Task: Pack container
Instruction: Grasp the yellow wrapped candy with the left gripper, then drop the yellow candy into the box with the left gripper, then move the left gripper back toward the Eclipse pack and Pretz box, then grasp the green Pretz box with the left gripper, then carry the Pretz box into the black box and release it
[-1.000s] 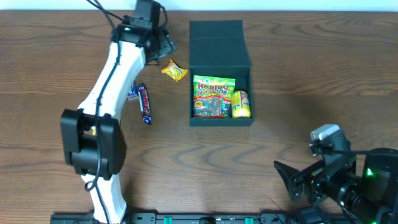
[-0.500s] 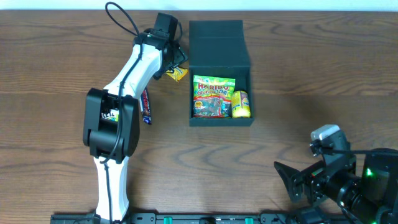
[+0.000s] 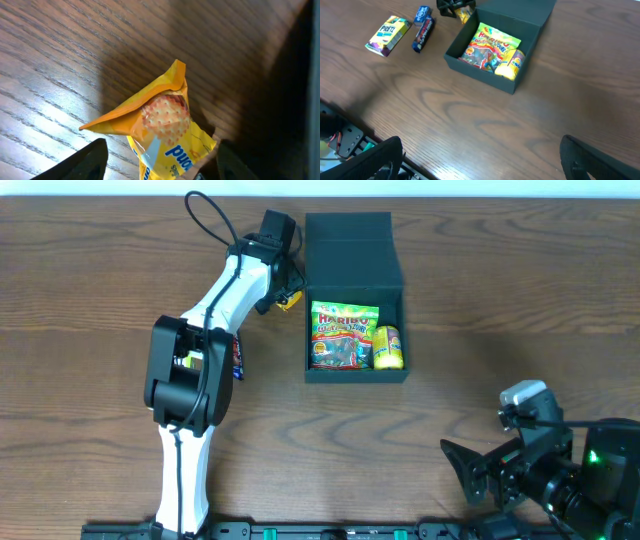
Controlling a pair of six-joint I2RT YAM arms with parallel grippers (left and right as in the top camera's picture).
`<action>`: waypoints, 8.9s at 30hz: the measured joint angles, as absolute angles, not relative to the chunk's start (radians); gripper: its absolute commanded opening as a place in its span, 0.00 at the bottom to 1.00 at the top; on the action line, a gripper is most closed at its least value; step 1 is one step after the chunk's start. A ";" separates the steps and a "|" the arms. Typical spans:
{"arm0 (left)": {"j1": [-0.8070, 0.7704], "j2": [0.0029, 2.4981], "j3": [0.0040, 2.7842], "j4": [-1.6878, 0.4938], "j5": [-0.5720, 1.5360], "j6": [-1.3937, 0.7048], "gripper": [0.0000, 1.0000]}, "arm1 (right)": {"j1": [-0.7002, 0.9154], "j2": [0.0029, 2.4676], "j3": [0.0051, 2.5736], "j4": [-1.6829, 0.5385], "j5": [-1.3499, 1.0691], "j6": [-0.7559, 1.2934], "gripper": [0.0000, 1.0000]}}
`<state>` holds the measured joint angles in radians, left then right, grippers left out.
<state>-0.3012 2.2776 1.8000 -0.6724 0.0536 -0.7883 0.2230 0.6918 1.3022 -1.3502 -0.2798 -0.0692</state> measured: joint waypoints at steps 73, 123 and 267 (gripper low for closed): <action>-0.651 2.300 2.214 -0.974 0.155 0.656 0.37 | 0.223 0.692 1.302 -1.312 -0.245 -0.069 0.99; -0.002 2.300 2.214 -1.382 0.266 0.086 0.51 | 0.223 0.692 1.302 -1.327 -0.237 -0.069 0.99; -0.625 2.043 1.723 -0.859 0.000 -0.439 0.57 | 0.223 0.692 1.302 -1.454 -0.209 -0.069 0.99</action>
<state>-0.6250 2.0430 1.7229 -0.8589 -0.0002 -0.4393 0.2230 0.6918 1.3022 -1.4544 -0.2089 -0.0692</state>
